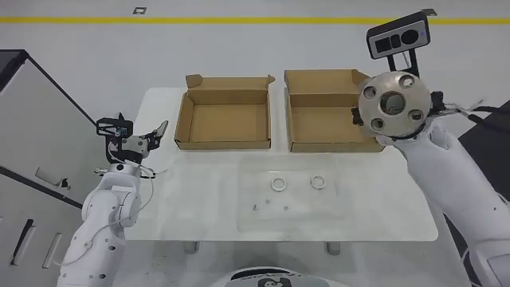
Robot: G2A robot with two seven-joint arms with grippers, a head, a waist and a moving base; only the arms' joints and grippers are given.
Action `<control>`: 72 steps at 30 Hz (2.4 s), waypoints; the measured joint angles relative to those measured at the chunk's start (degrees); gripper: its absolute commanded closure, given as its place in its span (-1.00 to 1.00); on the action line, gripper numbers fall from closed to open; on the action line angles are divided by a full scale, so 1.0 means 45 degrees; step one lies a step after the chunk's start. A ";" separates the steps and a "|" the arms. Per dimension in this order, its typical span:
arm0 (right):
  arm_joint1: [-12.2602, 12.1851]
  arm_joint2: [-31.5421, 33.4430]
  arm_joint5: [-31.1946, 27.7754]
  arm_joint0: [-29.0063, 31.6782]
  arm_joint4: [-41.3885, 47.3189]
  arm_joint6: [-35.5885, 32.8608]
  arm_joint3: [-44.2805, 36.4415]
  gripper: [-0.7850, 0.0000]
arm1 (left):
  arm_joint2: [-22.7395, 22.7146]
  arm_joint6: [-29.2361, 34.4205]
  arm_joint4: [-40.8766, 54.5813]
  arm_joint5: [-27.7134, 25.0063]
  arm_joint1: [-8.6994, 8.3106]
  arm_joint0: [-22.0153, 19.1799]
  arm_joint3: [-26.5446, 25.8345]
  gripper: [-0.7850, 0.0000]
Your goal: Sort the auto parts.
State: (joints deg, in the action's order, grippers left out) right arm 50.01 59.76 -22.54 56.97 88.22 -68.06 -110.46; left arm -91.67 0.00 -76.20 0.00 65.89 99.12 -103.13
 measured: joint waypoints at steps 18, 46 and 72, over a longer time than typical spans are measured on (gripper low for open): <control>0.0564 0.0930 0.0371 0.0472 -0.1579 0.0295 0.0192 1.00 | 0.0000 0.0000 0.0000 0.0000 0.0000 0.0000 0.0000 -1.00; 0.1336 0.1127 0.1325 0.1354 0.1408 -0.0574 -0.0019 1.00 | 0.0000 0.0000 0.0000 0.0000 0.0000 0.0000 0.0000 -1.00; 0.0726 0.5640 0.2423 0.3594 -0.5236 0.0533 0.2110 1.00 | 0.0000 0.0000 0.0000 0.0000 0.0000 0.0000 0.0000 -1.00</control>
State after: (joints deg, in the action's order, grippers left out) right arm 53.28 85.15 -11.64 73.15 64.66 -65.66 -100.97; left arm -91.67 0.00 -76.20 0.00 65.89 99.12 -103.13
